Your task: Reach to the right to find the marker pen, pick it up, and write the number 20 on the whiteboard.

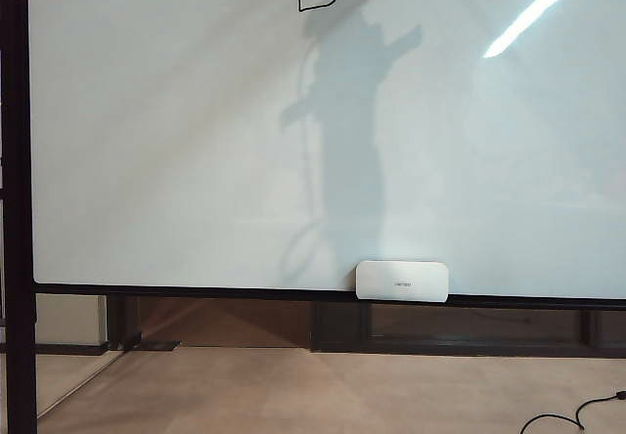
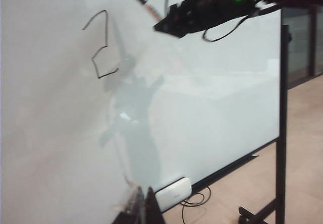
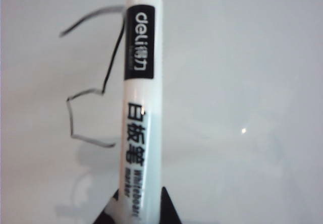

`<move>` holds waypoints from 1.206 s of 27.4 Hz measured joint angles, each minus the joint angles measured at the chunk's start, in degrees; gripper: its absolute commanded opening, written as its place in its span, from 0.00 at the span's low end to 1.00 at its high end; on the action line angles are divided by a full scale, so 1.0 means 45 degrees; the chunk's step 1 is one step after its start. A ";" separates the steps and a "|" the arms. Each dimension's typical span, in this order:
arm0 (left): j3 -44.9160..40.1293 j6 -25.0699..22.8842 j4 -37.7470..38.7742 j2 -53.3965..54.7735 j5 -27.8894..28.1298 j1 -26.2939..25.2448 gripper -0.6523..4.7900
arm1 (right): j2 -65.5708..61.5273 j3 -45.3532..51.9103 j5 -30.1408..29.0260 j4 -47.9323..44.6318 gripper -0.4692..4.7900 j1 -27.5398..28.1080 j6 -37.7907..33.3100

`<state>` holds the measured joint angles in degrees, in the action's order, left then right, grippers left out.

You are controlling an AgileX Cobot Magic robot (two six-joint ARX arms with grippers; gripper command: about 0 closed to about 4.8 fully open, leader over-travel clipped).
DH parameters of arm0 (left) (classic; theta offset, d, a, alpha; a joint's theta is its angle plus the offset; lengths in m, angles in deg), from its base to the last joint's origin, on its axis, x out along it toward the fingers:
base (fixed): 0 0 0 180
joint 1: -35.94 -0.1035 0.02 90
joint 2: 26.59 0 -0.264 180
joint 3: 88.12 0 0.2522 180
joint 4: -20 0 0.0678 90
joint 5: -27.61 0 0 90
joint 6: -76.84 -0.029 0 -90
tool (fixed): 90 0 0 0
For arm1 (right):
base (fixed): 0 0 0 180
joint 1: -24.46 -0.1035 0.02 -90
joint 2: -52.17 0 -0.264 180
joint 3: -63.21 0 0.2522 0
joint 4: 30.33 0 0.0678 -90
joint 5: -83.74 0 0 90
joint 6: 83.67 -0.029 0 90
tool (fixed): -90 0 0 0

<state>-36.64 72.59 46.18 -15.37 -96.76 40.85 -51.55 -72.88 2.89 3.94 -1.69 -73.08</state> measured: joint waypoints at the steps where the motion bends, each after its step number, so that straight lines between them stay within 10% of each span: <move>1: 0.0000 0.0000 0.0058 -0.0005 -0.0029 0.0000 0.11 | -0.0083 0.0010 0.0000 0.0092 0.09 -0.0019 0.0000; 33: 0.0000 0.0000 0.0058 -0.0005 -0.0034 0.0000 0.11 | -0.0874 0.0024 0.0238 -0.0884 0.09 0.0457 -0.0005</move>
<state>-36.64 72.59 46.45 -15.39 -96.91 40.85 -55.49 -72.77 3.96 -0.03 0.36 -73.10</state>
